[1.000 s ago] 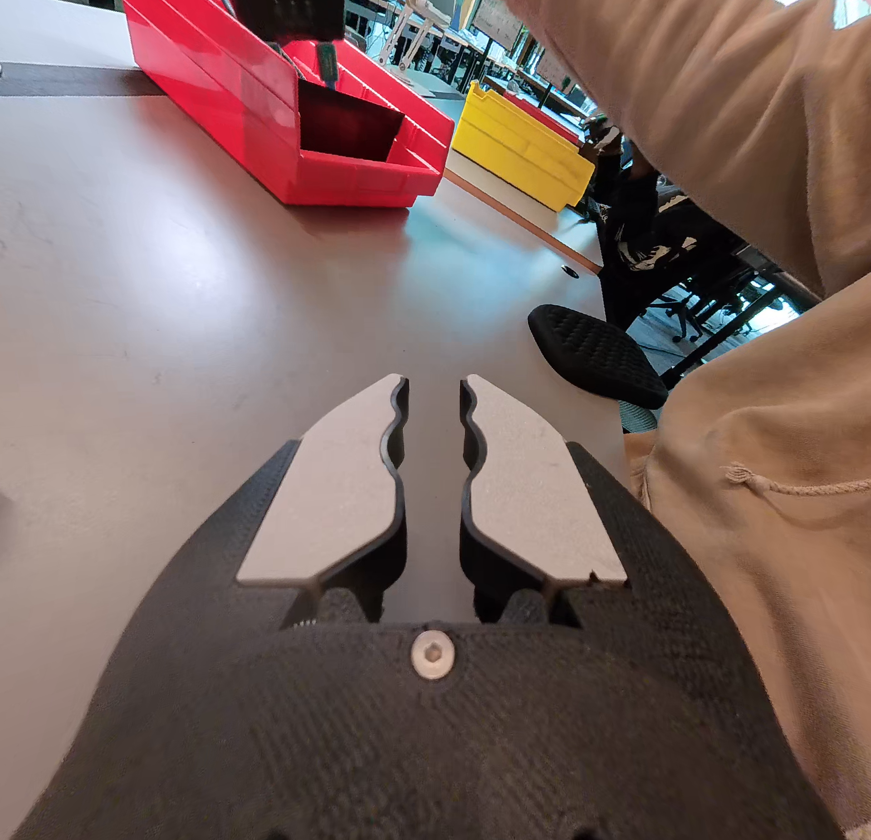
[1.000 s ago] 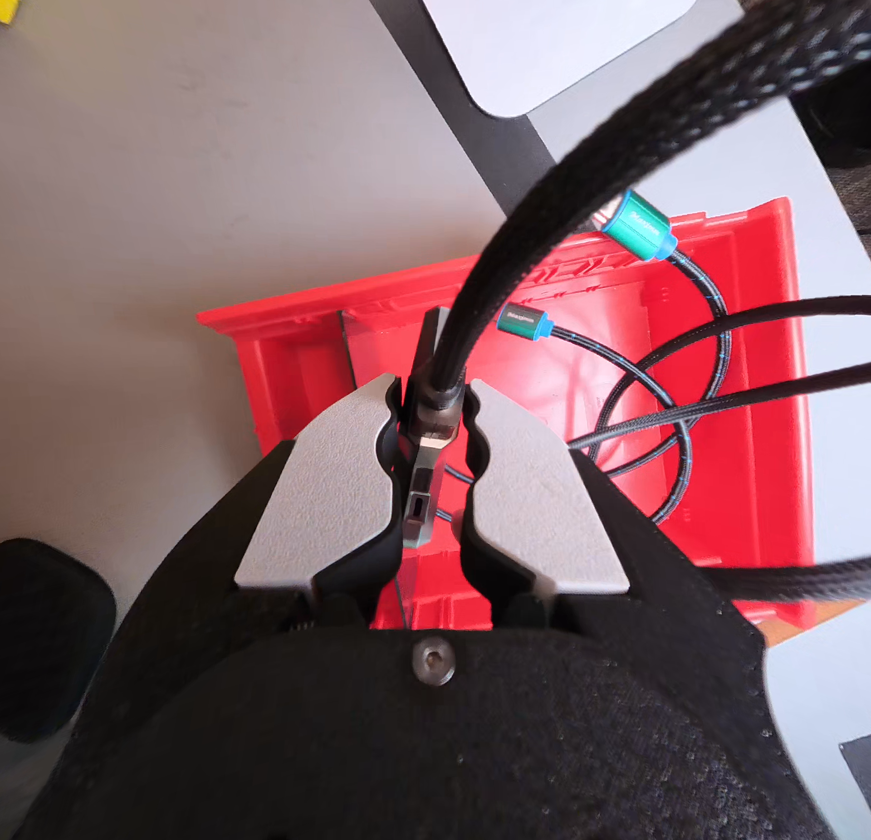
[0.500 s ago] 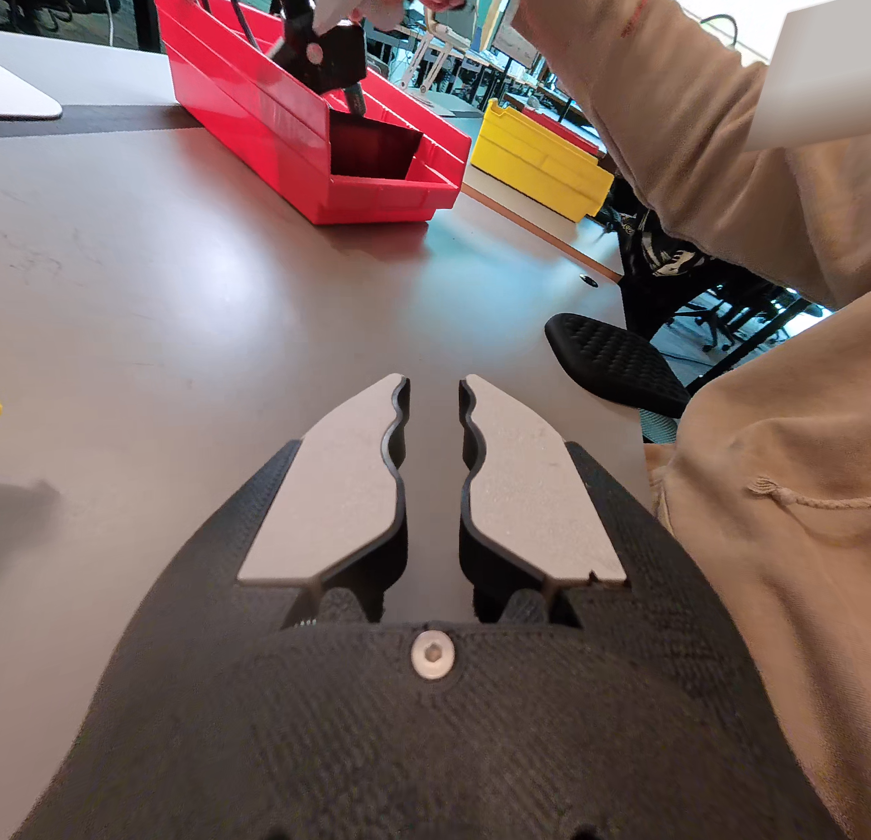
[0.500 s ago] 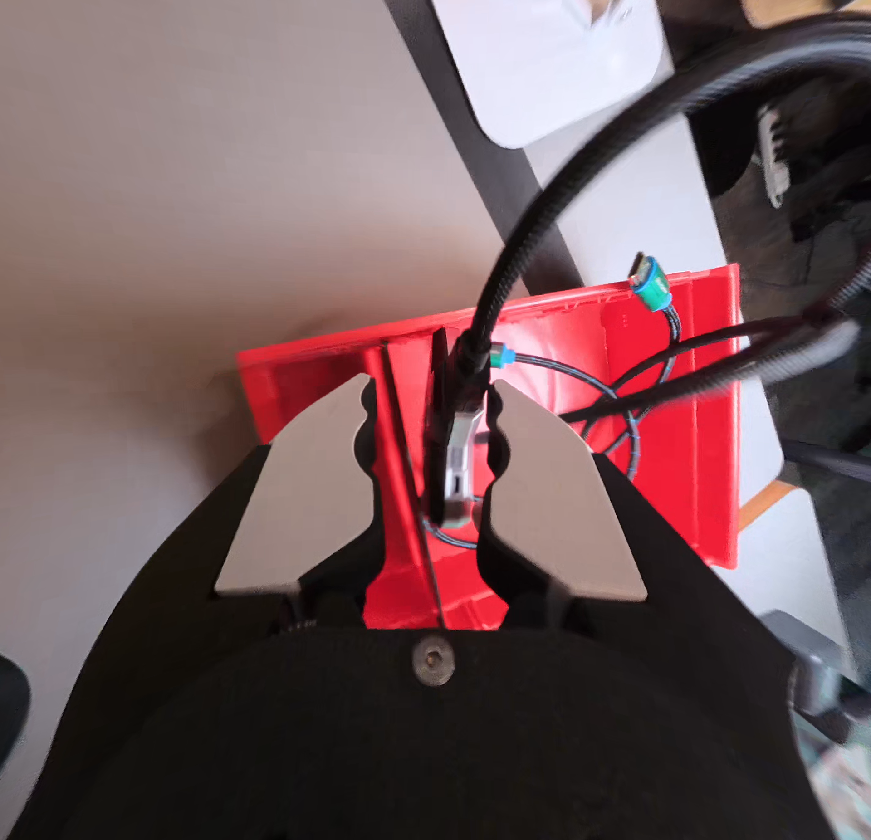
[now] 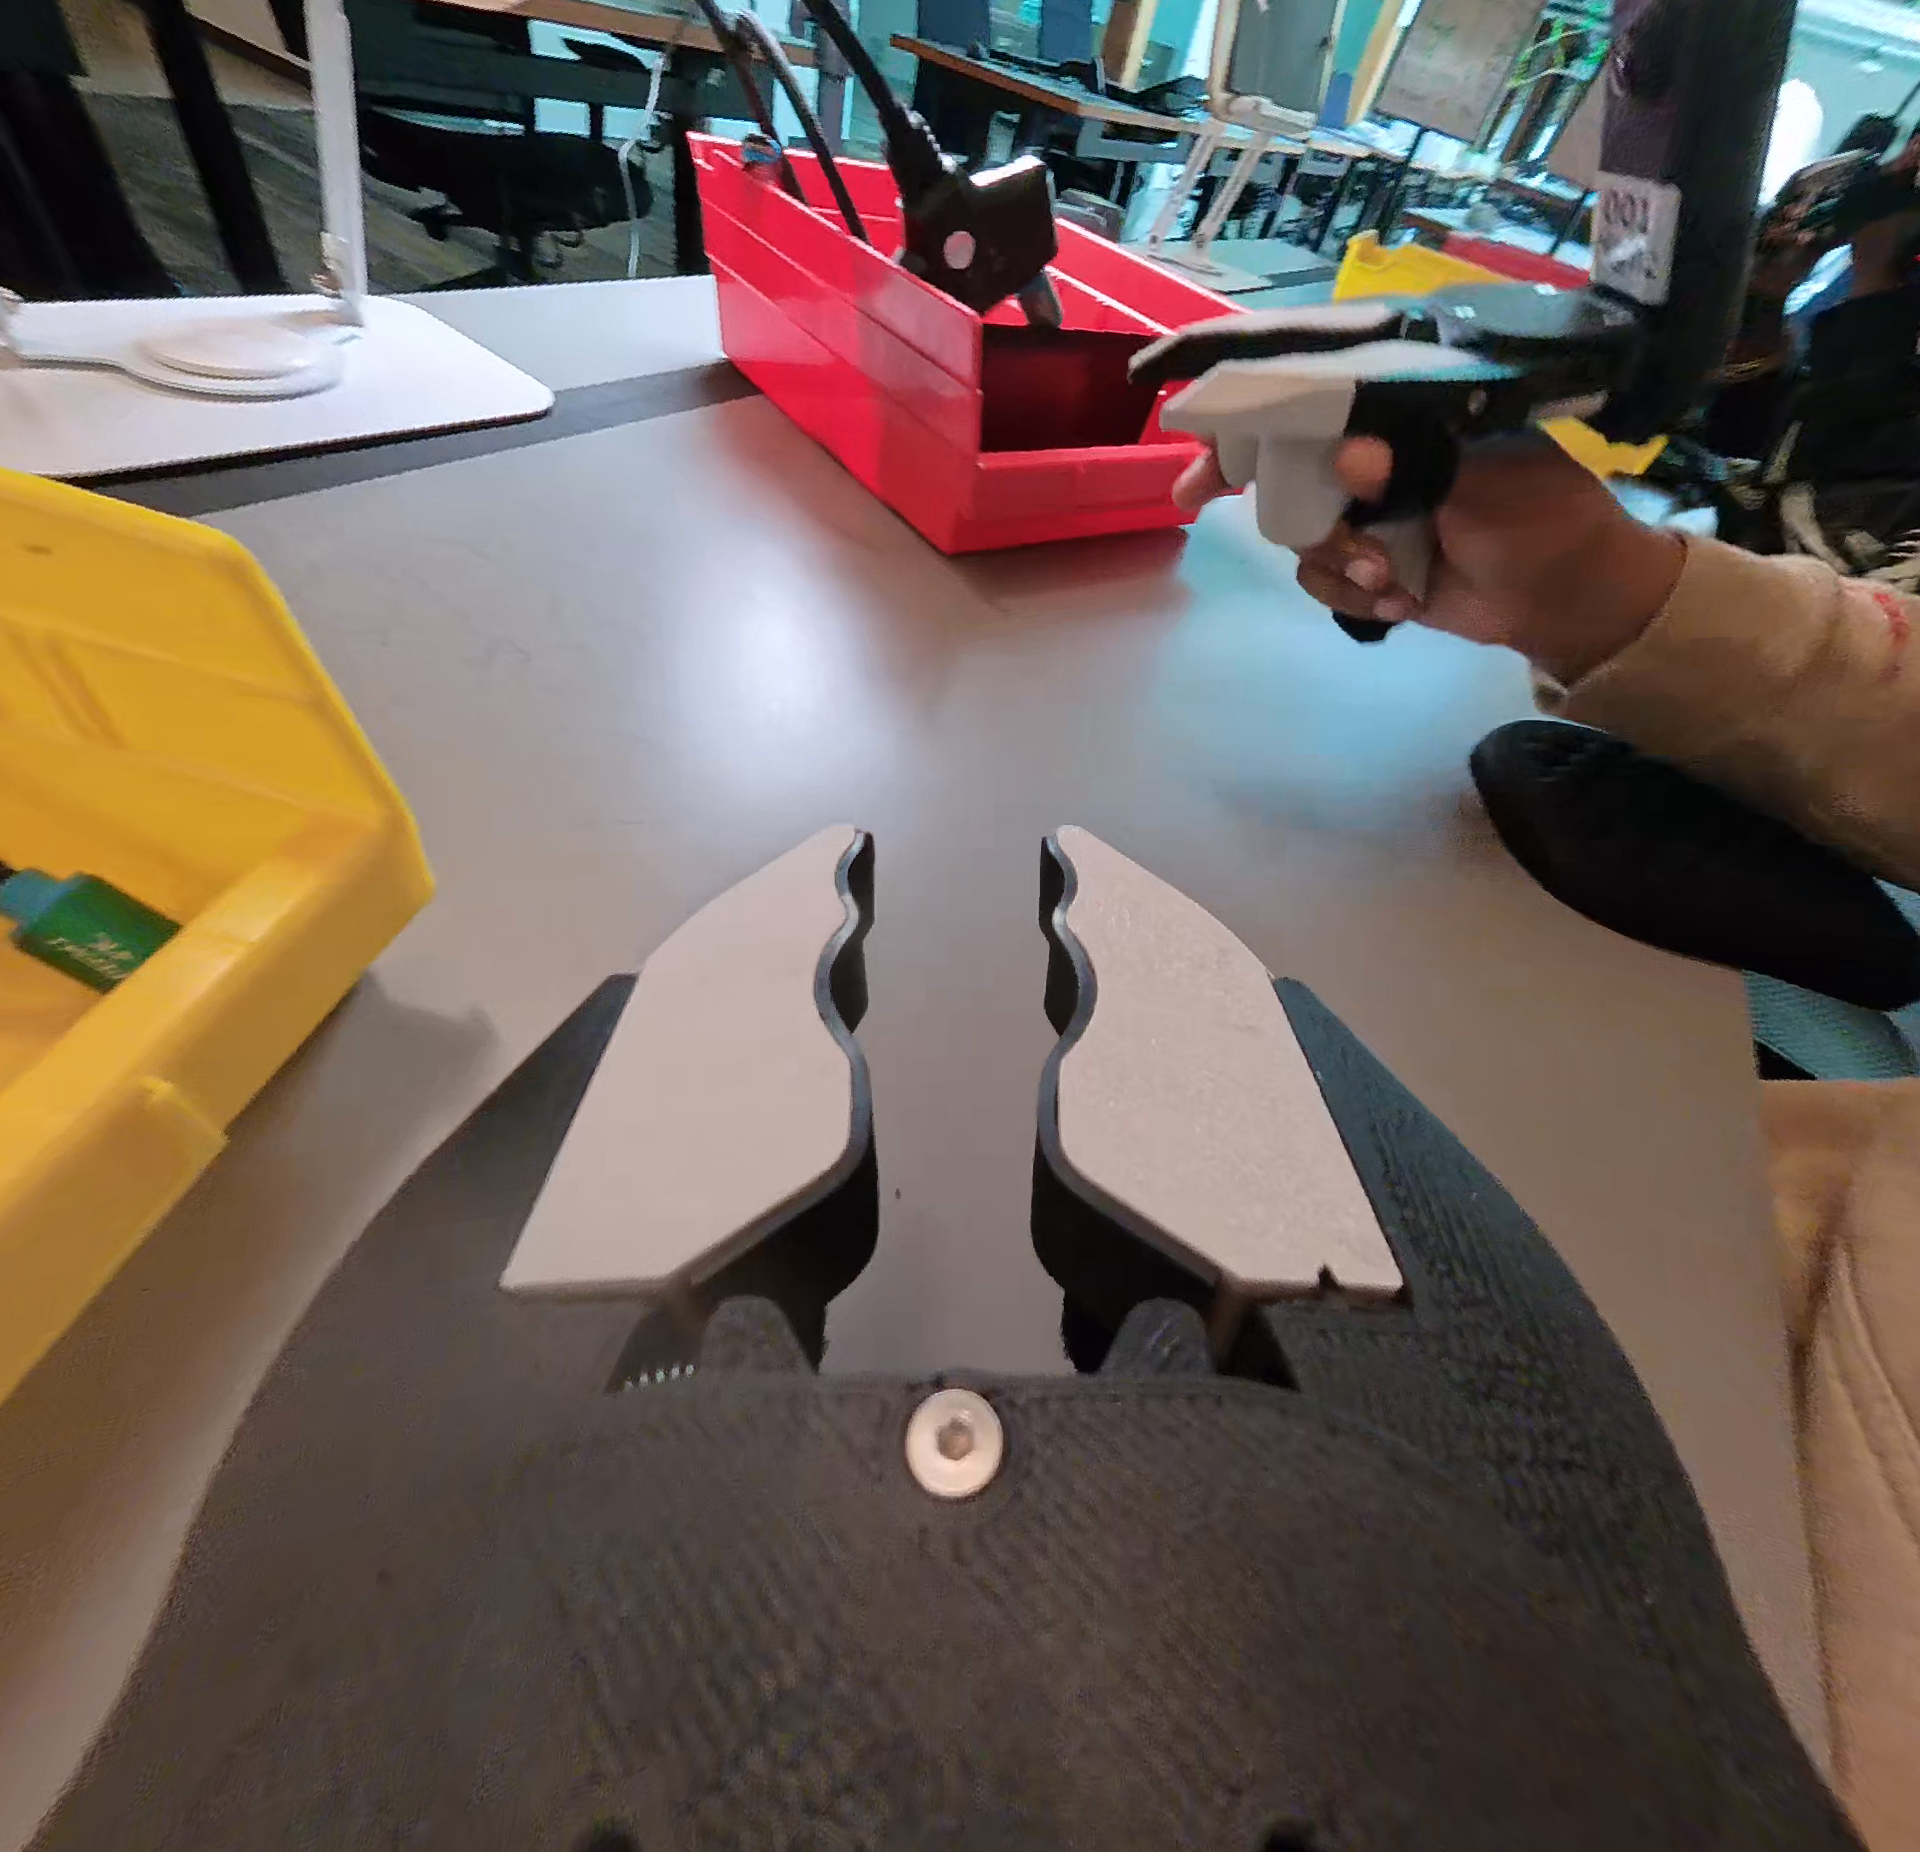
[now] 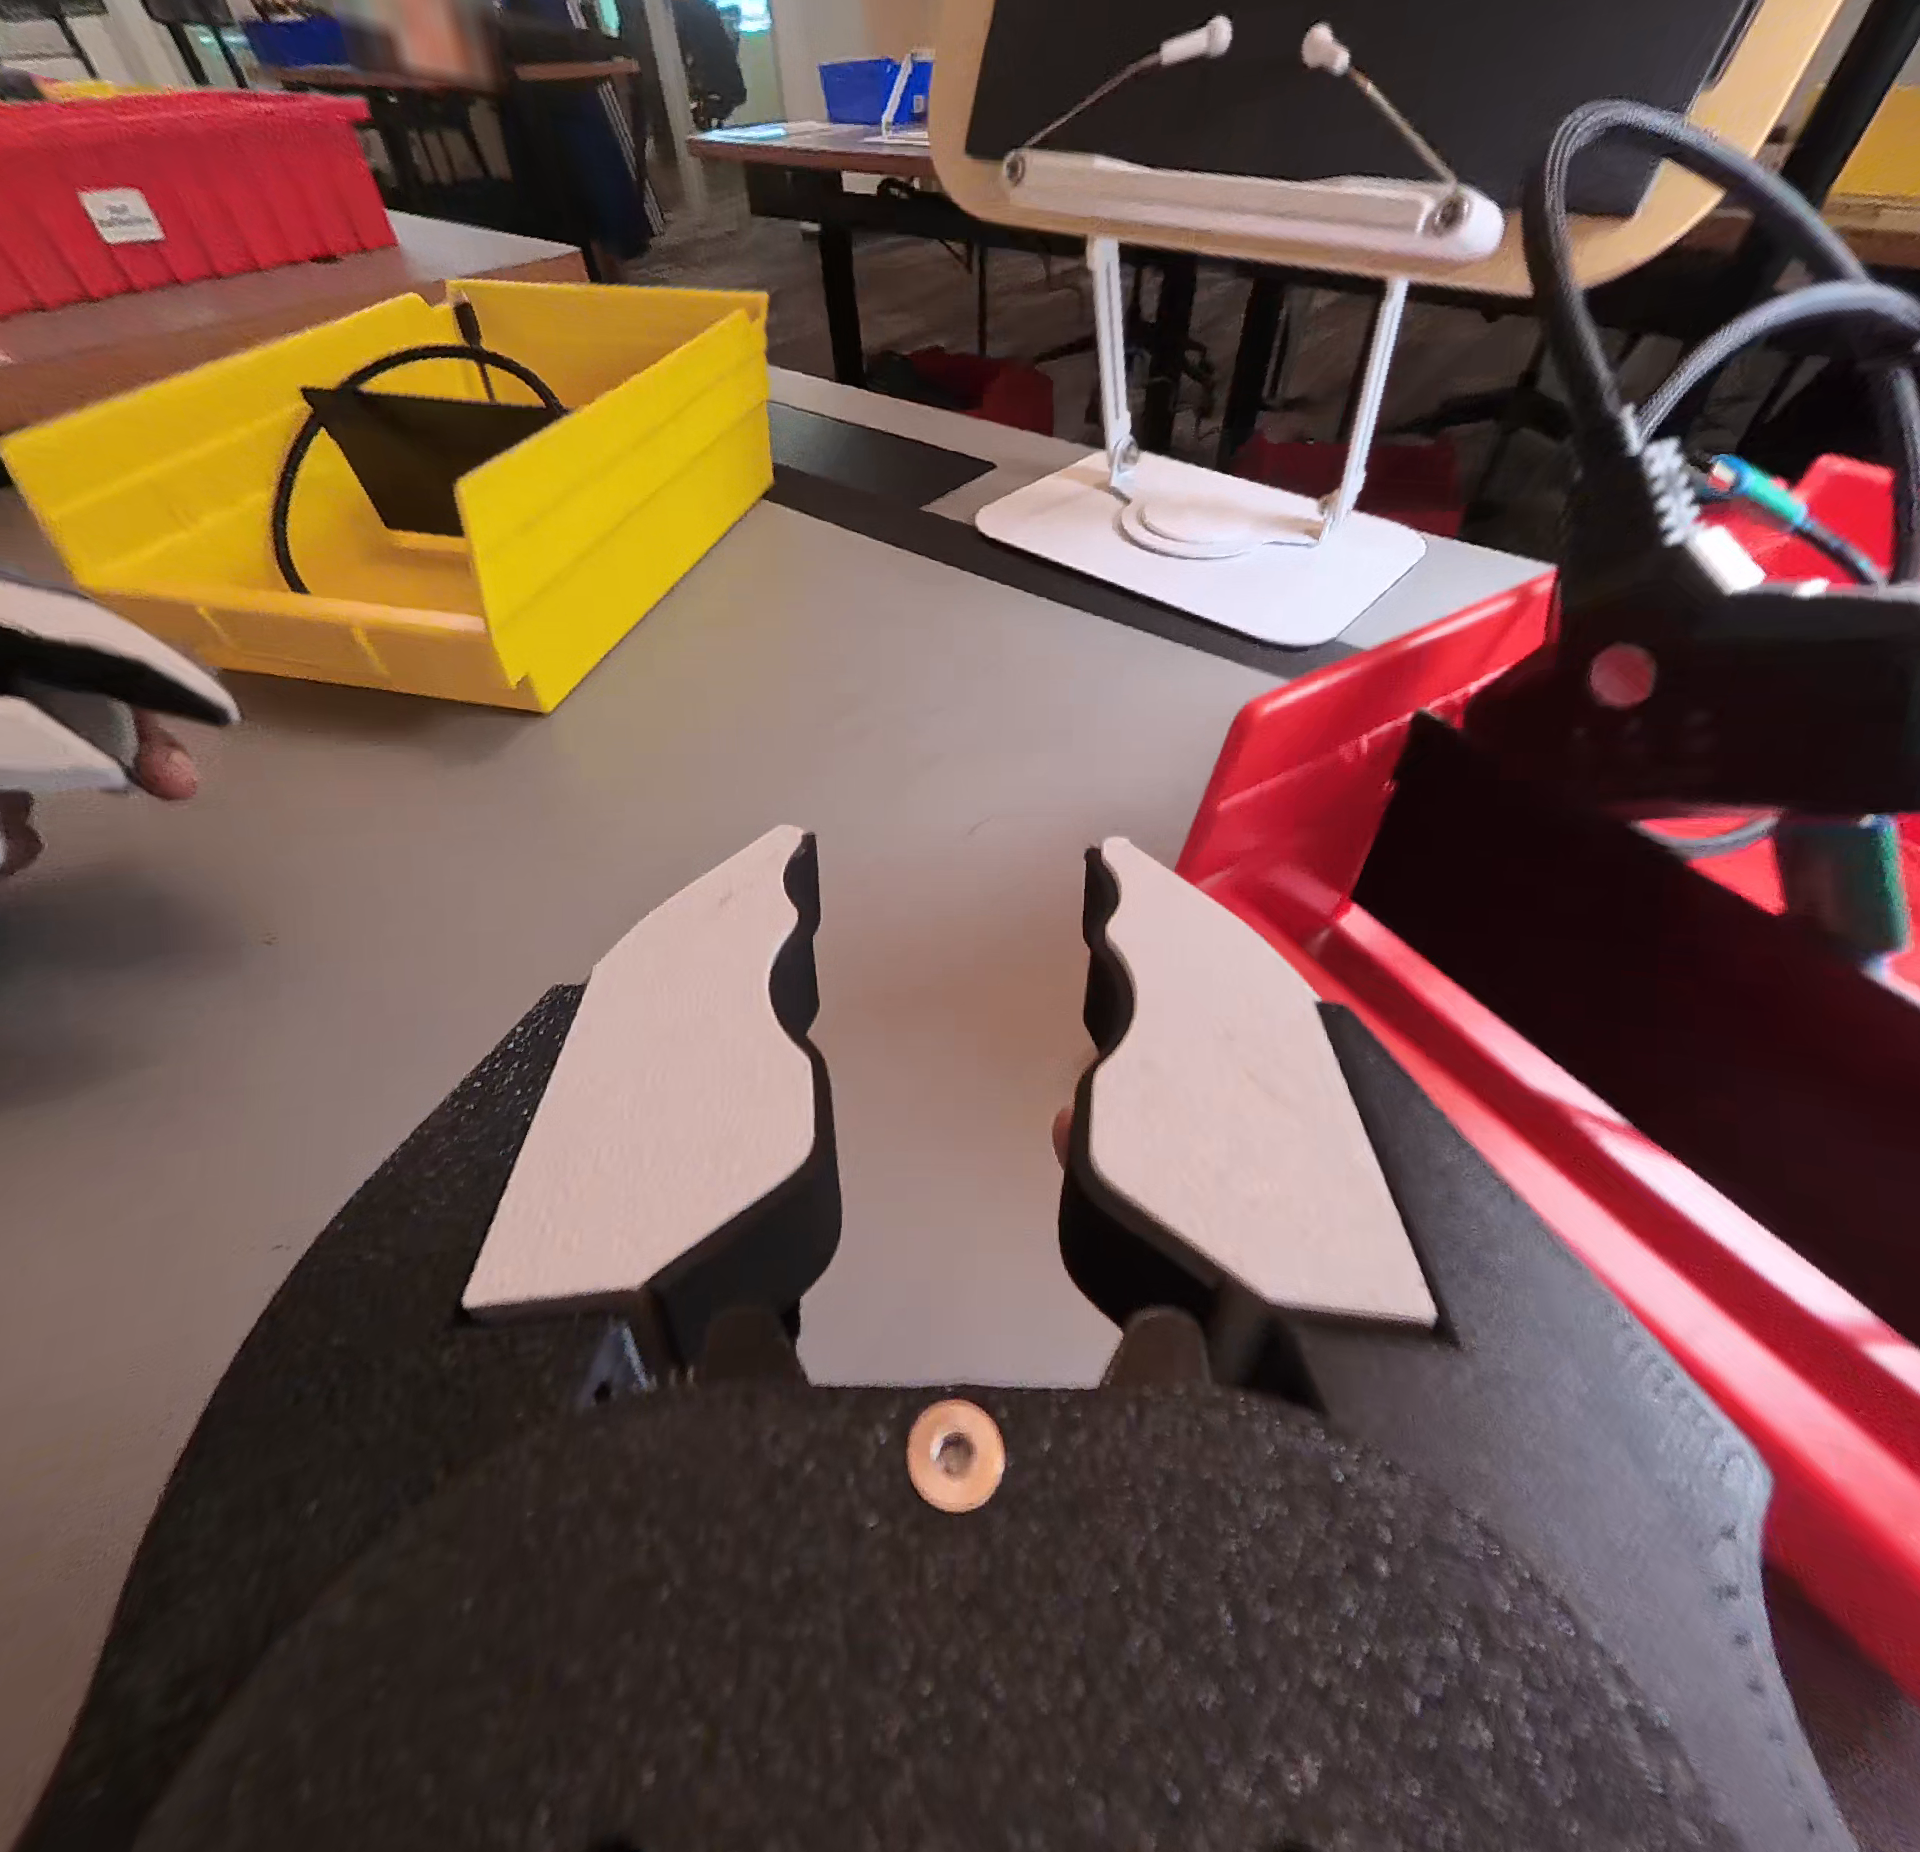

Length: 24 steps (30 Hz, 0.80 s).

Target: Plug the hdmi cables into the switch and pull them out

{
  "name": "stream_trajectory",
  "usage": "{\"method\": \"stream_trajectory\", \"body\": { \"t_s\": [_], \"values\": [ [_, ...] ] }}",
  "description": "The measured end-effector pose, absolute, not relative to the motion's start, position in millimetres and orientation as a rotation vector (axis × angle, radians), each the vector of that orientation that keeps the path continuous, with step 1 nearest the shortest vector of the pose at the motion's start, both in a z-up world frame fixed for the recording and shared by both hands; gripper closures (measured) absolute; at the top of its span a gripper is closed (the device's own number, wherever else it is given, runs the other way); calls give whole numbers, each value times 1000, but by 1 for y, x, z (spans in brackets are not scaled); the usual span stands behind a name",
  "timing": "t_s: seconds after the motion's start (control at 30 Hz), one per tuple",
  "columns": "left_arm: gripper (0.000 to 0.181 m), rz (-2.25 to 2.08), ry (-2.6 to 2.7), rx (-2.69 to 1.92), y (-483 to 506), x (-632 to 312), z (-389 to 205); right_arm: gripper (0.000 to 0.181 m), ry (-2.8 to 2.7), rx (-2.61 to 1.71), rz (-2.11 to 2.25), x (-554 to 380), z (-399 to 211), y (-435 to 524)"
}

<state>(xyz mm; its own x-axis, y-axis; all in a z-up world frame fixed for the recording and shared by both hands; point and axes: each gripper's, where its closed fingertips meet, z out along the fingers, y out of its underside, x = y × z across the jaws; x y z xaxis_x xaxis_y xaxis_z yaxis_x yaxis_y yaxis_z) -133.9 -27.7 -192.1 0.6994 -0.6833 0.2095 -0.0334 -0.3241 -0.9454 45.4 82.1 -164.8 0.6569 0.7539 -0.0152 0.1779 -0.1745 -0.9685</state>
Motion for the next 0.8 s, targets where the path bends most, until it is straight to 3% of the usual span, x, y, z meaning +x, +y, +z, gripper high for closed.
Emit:
{"method": "stream_trajectory", "body": {
  "t_s": [0.43,0.8],
  "values": [
    [139,-387,428,-1875,1,-178,-195,130,-822,-1623,565,22,-198,67],
    [137,-84,422,-1905,49,-247,-136,130,-789,-1634,590,27,-197,70]
  ]
}}
